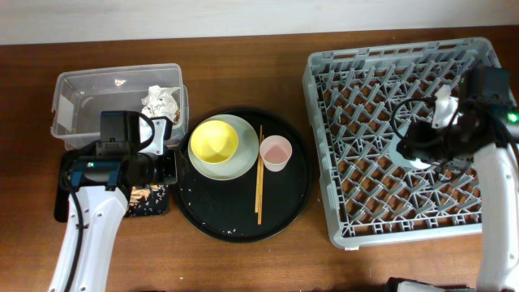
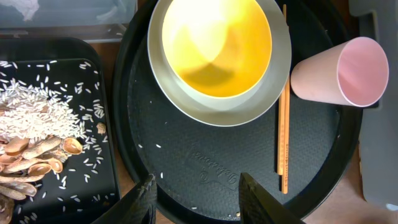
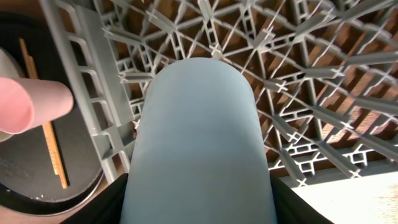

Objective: Sort waste into correct bins and load items into the dishwasher rack
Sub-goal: 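Grasp the blue cup with the right gripper and place it in the rack, then grasp the pink cup with the left gripper and lift it, then hand the pink cup from the left gripper to the right gripper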

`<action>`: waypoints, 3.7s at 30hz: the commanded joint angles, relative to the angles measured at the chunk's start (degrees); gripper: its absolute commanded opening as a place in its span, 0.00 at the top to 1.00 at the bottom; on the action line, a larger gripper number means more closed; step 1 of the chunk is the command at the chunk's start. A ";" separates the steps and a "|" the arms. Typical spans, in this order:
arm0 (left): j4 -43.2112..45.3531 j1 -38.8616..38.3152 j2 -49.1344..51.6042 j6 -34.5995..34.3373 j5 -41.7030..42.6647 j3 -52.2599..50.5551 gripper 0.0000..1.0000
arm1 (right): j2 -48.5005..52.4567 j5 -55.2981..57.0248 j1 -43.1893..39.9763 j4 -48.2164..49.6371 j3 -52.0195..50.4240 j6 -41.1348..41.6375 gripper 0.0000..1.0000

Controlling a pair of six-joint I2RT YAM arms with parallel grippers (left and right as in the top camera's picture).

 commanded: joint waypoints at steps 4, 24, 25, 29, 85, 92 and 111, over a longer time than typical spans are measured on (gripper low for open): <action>-0.13 0.28 -1.25 0.90 -0.20 0.20 0.58 | 11.47 5.35 -0.13 -0.37 0.96 -0.94 0.57; 8.09 -7.30 -0.92 0.87 2.43 0.20 0.43 | 13.81 -0.50 -0.02 -0.68 0.90 -0.96 0.19; 11.08 -10.19 -0.17 -0.02 2.40 0.20 0.42 | 11.74 -1.51 -0.02 -0.92 0.87 -0.98 0.19; 20.17 -17.92 5.81 -4.94 2.38 0.20 0.39 | 4.46 -4.46 -0.02 -1.68 0.87 -0.98 0.19; 39.47 -10.12 8.04 -21.46 61.77 0.20 1.00 | 5.29 -60.28 31.52 23.34 0.81 -23.04 0.06; 40.33 -10.12 8.04 -21.46 61.79 0.20 1.00 | 5.29 -60.24 32.65 23.32 0.81 -23.06 0.19; 40.33 -10.12 8.04 -21.66 61.79 0.20 1.00 | 5.29 -60.06 33.44 28.46 0.81 -23.06 0.26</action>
